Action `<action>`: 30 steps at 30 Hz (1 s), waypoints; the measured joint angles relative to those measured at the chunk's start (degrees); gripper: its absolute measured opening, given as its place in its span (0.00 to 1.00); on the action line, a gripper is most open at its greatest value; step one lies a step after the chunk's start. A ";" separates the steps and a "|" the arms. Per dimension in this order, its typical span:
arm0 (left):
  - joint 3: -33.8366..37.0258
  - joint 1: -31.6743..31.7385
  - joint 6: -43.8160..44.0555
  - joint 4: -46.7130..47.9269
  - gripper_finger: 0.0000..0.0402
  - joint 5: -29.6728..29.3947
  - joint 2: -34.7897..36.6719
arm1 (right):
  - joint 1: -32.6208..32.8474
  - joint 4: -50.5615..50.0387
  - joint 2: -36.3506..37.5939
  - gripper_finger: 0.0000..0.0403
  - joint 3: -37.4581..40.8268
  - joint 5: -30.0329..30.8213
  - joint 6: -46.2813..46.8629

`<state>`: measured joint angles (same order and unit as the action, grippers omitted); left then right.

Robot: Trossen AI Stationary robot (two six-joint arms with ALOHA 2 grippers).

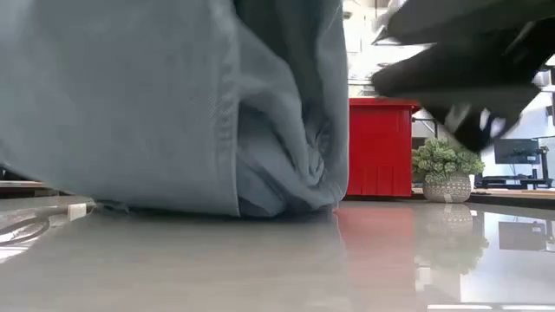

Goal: Fold laundry
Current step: Fold the blue pants from the red laundry bin

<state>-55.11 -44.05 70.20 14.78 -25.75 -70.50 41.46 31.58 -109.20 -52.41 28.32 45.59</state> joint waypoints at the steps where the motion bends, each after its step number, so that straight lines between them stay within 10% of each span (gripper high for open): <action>1: 0.00 -0.02 -0.67 -0.84 0.00 -0.13 0.01 | -0.10 5.72 -1.39 0.39 1.62 0.99 2.13; 11: 0.00 -0.65 -2.23 -1.75 0.00 -0.44 0.04 | -3.11 40.83 -15.94 0.57 3.44 4.20 1.16; 30: 0.00 -0.98 -3.03 -1.82 0.00 -0.38 0.04 | -8.64 48.89 -19.53 0.53 -0.49 5.04 -0.01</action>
<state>-55.11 -45.04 67.17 12.96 -26.13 -70.46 32.81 80.48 -128.73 -52.90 33.36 45.58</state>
